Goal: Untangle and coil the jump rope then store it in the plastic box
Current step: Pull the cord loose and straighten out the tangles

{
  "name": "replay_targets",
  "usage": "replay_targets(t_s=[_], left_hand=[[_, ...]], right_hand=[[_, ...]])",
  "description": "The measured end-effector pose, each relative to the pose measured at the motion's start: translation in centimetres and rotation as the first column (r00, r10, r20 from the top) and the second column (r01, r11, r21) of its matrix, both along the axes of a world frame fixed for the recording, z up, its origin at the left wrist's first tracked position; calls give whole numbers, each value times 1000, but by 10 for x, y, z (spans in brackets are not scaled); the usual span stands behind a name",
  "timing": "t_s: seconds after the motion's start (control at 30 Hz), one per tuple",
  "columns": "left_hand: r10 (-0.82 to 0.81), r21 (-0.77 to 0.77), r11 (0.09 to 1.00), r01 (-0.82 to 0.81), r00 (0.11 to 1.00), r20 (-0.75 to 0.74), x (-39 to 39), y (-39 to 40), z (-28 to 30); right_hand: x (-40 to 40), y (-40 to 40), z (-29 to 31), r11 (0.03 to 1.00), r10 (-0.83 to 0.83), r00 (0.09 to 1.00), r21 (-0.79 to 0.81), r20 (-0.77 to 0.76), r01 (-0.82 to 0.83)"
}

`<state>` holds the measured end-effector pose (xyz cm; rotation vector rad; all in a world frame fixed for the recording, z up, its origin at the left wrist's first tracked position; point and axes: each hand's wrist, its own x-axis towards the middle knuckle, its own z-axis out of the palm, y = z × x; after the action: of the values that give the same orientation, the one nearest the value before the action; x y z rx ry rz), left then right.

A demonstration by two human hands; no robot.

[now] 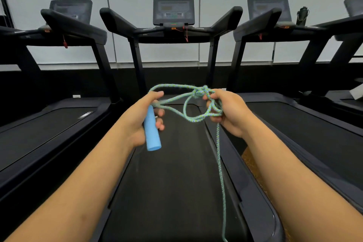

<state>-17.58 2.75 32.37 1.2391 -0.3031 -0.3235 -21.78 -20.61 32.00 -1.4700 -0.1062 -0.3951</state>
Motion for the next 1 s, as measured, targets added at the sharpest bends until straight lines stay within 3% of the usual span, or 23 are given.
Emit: replay_targets(t_s=[0.1, 0.2, 0.4, 0.5, 0.63, 0.77, 0.83, 0.9, 1.0], left_hand=[[-157, 126, 980, 154, 987, 21, 2, 16, -2], [-162, 125, 980, 153, 985, 66, 8, 30, 2], [216, 50, 974, -221, 971, 100, 32, 59, 14], [313, 109, 927, -358, 901, 300, 36, 71, 14], [128, 292, 894, -341, 818, 561, 14, 55, 16], [-61, 408, 875, -262, 774, 630, -8, 48, 24], [-218, 469, 872, -142, 745, 630, -24, 47, 29], [-366, 577, 813, -74, 706, 606, -39, 43, 32], [-369, 621, 764, -174, 672, 642, -55, 29, 36]], right_hand=[[-1, -16, 5, 997, -55, 998, 57, 44, 52], [-6, -32, 7, 998, -67, 996, -12, 60, 68], [-19, -60, 10, 994, -10, 999, -110, 44, 15], [-25, -67, 10, 994, 50, 999, -103, 17, -48], [-22, -54, 9, 985, 162, 986, -61, 36, -160], [-19, -40, 12, 986, 165, 985, -2, 55, -166], [-17, -34, 13, 984, 166, 985, 59, 52, -169], [-15, -29, 13, 978, 180, 983, 98, 46, -184], [-14, -20, 16, 969, 198, 980, 146, 23, -200]])
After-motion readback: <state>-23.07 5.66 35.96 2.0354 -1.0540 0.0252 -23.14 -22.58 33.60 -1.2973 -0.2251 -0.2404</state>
